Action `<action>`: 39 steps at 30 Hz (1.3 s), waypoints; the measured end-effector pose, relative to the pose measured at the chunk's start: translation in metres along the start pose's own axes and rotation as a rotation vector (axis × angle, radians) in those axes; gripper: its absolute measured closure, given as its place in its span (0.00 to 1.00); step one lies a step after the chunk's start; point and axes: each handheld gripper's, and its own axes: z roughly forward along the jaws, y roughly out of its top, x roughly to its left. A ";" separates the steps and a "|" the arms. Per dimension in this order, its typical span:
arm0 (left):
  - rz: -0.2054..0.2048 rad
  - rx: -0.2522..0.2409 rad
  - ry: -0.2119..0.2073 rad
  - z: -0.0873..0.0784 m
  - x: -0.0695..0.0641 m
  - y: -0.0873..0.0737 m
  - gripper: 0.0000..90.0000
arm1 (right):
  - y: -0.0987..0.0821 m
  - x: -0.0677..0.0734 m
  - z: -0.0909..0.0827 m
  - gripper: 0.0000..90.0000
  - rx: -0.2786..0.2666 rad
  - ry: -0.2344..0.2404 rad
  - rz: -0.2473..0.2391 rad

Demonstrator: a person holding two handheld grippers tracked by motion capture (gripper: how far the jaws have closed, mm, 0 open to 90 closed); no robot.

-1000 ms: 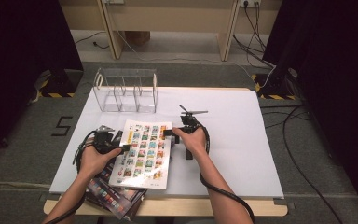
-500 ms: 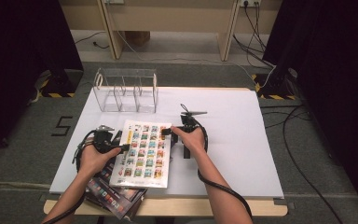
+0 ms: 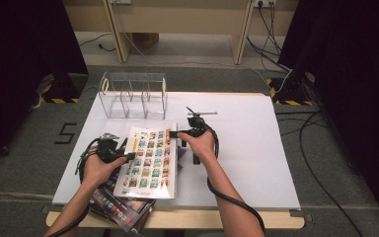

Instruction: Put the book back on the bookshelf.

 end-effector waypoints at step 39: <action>-0.052 -0.267 -0.025 -0.037 0.014 -0.010 0.55 | 0.060 0.098 -0.073 0.83 -0.372 -0.105 -0.233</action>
